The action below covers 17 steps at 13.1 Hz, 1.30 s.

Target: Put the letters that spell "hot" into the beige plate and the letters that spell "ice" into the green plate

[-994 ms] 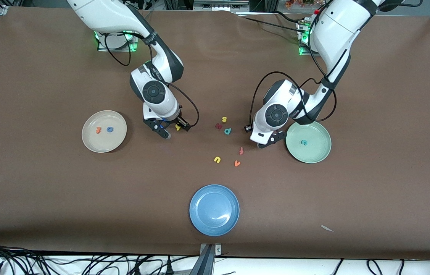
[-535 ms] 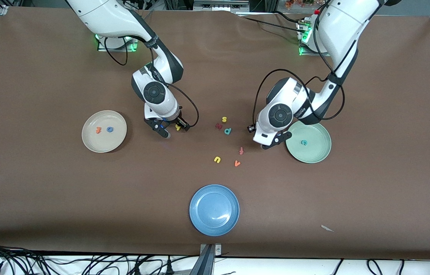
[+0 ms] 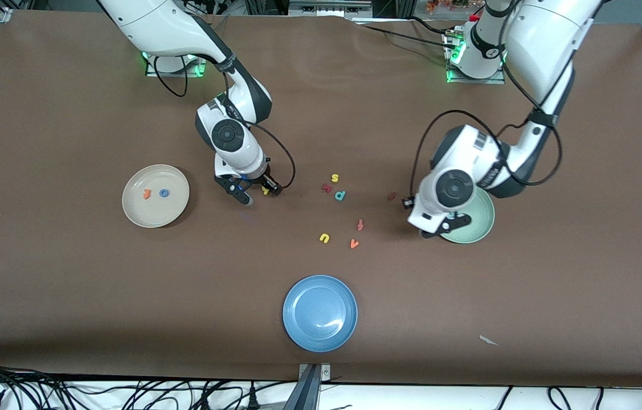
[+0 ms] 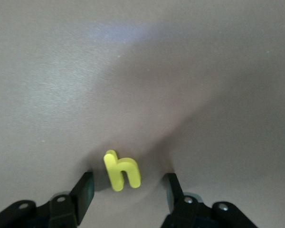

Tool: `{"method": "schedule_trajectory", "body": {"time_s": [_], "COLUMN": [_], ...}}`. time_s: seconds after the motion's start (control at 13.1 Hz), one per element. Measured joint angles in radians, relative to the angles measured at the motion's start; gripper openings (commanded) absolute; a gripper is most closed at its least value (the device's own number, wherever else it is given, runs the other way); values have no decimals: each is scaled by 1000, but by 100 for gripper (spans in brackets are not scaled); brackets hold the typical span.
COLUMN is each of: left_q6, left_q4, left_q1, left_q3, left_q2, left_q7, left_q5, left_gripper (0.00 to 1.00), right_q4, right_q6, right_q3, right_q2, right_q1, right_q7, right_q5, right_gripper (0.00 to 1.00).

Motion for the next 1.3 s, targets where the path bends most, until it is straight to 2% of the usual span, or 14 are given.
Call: {"method": "schedule_trajectory", "body": {"time_s": [0.23,0.61,0.76,0.92,0.99,1.07,1.3], "left_q6": [-1,35,42,42,42,42,42], "left_q4": [-1,-5,-5,-5,-5,-4,1], "left_q1": [53,94,91,87,86,86,86], "left_q3": [2,2,-5,-12,-13,-13,-13], "left_q2": [12,87,100,101,101,101,100], "left_q7": [111,223,226,226,226,227,227], "left_q5": [49,51,51,51,51,51,51], "left_gripper": [6,7,11,24,69,98,100], "right_q4": [-7,-9,-9,-9,-9,-9,-9], "right_q6": [11,10,11,11,11,11,11], "right_q3": [-3,-5,-7,-11,-13,-14,-15], "right_q2": [-6,-10,-10,-11,-11,-11,-11], "right_q1": [0,0,0,0,0,0,0], "right_q7": [0,-1,-2,-8,-11,-13,-15], "right_q5": [0,0,0,-1,-1,-1,-1], "right_gripper": [53,52,52,52,52,52,48]}}
